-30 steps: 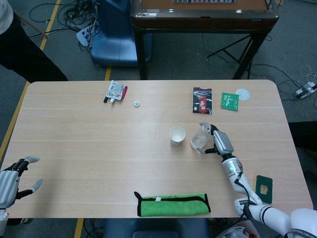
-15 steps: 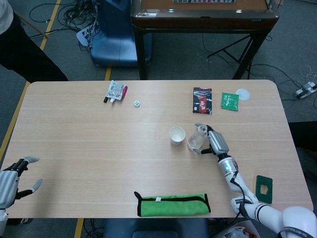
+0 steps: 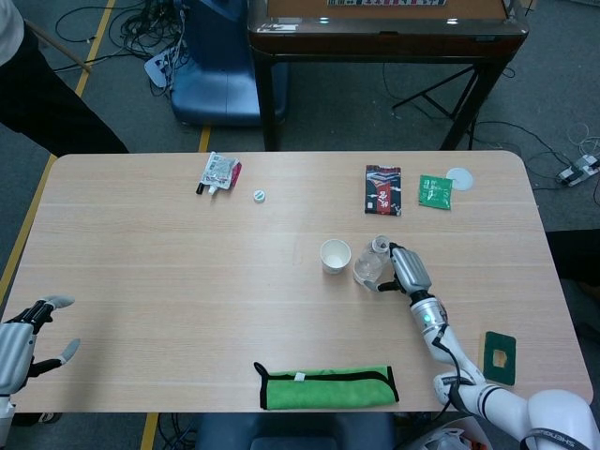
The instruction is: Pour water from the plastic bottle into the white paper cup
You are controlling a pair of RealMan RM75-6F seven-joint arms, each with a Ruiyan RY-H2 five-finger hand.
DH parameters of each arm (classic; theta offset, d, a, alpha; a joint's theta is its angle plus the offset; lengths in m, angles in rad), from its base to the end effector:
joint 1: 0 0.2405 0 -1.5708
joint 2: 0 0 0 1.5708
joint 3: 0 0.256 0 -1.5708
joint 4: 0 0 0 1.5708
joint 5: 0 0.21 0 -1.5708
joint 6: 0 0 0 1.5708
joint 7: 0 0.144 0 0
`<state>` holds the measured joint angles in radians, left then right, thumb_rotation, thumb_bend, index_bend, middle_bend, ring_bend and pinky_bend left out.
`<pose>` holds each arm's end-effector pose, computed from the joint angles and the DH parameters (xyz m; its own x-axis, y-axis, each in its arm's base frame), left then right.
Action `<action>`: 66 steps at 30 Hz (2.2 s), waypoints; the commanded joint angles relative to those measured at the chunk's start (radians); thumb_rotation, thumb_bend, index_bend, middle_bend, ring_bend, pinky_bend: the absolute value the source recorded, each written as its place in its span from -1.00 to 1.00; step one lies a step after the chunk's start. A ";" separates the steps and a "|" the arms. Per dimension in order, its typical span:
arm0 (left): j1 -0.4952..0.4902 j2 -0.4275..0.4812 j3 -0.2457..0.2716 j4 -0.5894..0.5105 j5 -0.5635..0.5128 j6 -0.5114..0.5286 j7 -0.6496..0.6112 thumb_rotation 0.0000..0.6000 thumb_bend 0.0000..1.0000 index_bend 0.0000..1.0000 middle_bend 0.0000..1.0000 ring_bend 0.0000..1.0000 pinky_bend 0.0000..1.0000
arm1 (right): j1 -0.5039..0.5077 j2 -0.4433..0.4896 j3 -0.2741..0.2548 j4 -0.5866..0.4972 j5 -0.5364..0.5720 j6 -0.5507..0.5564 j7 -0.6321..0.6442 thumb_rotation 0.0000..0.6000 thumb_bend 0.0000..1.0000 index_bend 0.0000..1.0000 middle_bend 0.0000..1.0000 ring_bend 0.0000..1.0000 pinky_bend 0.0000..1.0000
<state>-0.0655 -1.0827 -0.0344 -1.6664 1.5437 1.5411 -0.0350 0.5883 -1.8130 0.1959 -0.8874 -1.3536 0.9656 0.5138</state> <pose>-0.2987 0.1711 0.1685 0.3481 -0.0282 0.9370 0.9364 -0.0377 -0.3490 -0.2493 -0.3518 -0.0482 -0.0924 -0.2906 0.9524 -0.9902 -0.0739 -0.1186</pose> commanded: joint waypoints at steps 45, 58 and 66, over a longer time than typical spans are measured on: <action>0.001 0.016 -0.010 -0.015 -0.005 0.006 -0.006 1.00 -0.57 -0.40 -0.41 -0.17 0.19 | 0.066 0.308 0.042 -0.425 0.313 -0.055 -0.860 1.00 -0.40 0.09 0.14 -0.10 -0.05; 0.004 0.027 -0.014 -0.024 -0.008 0.014 -0.013 1.00 -0.57 -0.40 -0.41 -0.17 0.19 | 0.132 0.340 0.011 -0.506 0.465 -0.050 -1.123 1.00 -0.39 0.10 0.15 -0.09 -0.05; 0.005 0.030 -0.016 -0.027 -0.010 0.014 -0.014 1.00 -0.57 -0.40 -0.41 -0.17 0.19 | 0.169 0.358 -0.011 -0.558 0.570 -0.021 -1.258 1.00 -0.39 0.12 0.18 -0.06 -0.03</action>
<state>-0.0608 -1.0527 -0.0503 -1.6933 1.5339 1.5554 -0.0490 0.7452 -1.4611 0.1931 -1.4315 -0.8055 0.9335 -0.7187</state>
